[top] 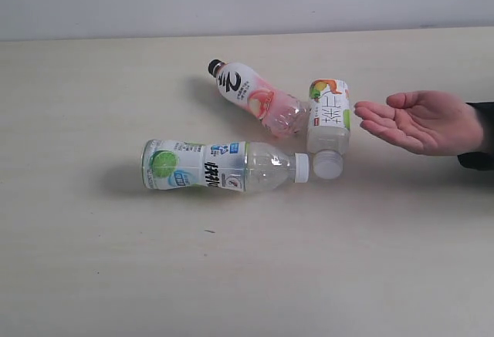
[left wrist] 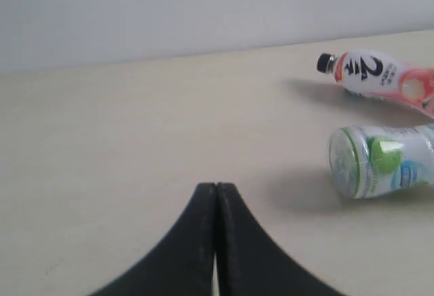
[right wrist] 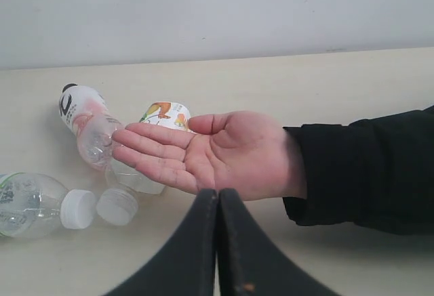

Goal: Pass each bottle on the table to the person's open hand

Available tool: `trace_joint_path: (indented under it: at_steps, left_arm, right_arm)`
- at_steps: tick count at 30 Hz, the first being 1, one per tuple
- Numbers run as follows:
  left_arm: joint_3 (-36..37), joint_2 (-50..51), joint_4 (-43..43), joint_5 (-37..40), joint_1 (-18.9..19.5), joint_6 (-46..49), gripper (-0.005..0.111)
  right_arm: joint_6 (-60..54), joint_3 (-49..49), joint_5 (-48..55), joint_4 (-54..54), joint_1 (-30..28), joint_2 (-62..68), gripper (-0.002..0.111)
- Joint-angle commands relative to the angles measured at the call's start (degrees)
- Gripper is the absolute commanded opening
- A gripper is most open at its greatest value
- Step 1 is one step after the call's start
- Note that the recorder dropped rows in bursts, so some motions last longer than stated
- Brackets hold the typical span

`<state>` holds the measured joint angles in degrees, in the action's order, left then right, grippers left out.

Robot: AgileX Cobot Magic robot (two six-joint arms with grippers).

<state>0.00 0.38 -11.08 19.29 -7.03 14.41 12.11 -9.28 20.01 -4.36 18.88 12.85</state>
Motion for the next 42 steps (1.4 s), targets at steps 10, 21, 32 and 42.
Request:
trace_joint_path:
  at_steps: [10, 21, 32, 42]
  left_arm:
    - [0.0, -0.4, -19.2, -20.1, -0.1, -4.3, 0.000]
    - [-9.3, 0.8, -6.2, -44.6, -0.1, -30.5, 0.000]
    - [-40.5, 43.2, 19.7, -38.3, -0.1, -34.6, 0.000]
    - [-88.3, 98.0, 23.5, 43.2, -14.7, 2.7, 0.000]
  right_arm:
    - [0.0, 0.3, 0.0, -0.1, -0.2, -0.2, 0.000]
    - [0.0, 0.3, 0.1, -0.1, -0.2, -0.2, 0.000]
    - [0.0, 0.3, 0.1, -0.1, -0.2, -0.2, 0.000]
    - [0.0, 0.3, 0.1, -0.1, -0.2, -0.2, 0.000]
